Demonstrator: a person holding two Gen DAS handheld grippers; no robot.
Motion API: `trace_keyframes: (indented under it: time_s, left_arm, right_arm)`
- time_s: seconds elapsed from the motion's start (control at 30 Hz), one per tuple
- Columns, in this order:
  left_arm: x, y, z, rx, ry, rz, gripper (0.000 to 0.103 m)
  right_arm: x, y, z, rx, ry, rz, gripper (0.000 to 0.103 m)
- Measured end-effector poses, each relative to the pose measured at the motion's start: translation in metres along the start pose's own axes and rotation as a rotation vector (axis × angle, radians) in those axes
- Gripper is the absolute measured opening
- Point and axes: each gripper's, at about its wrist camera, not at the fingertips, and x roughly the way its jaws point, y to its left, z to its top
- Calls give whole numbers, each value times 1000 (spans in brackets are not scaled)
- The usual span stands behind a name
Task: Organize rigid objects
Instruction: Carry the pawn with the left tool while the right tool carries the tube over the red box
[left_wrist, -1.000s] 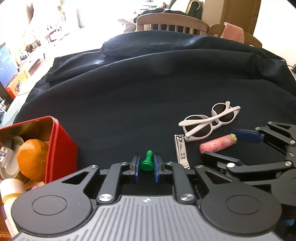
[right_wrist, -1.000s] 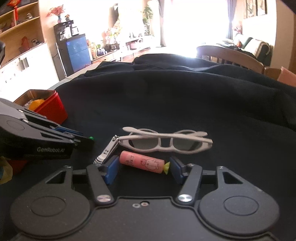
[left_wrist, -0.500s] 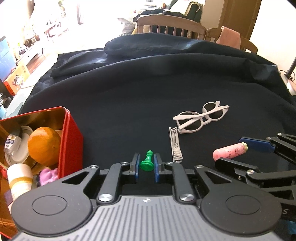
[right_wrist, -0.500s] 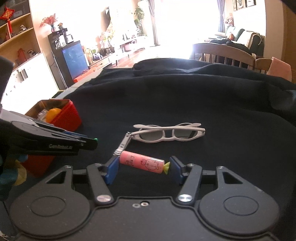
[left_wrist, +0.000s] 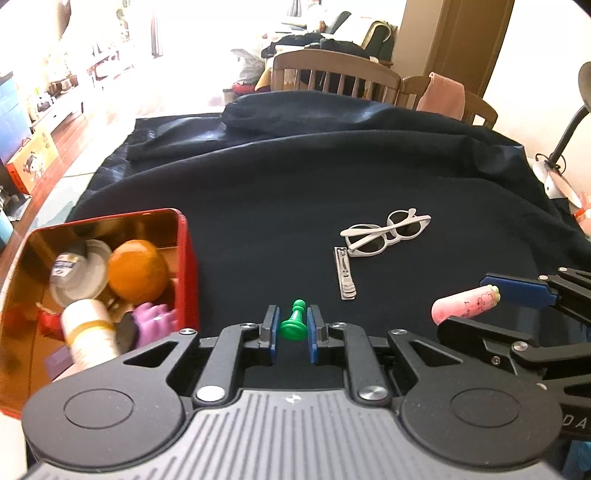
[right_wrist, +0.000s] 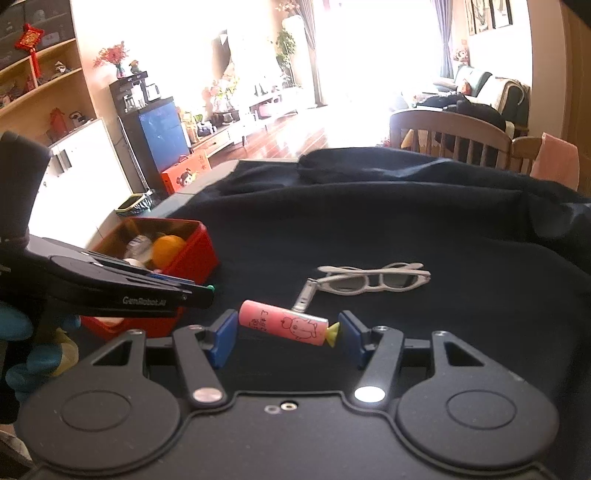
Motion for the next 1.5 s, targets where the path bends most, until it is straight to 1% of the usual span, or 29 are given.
trace_keyframes:
  time_s: [0.37, 0.6, 0.87, 1.03, 1.27, 1.5]
  left_arm:
    - [-42, 43, -14, -37, -40, -8, 15]
    - [-58, 77, -22, -51, -47, -12, 15]
    - [-73, 120, -28, -71, -63, 11, 15]
    - [-75, 147, -30, -82, -66, 23, 15]
    - [-67, 179, -31, -88, -53, 36, 15]
    - [-49, 203, -19, -84, -48, 40, 15]
  right_arm:
    - [-4, 54, 7, -17, -13, 20, 58]
    - [1, 89, 9, -22, -16, 22, 58]
    - [13, 128, 15, -43, -18, 25, 58]
    - [28, 150, 19, -54, -5, 27, 58]
    - [51, 175, 20, -64, 20, 20, 58]
    - [74, 201, 24, -101, 56, 25, 58]
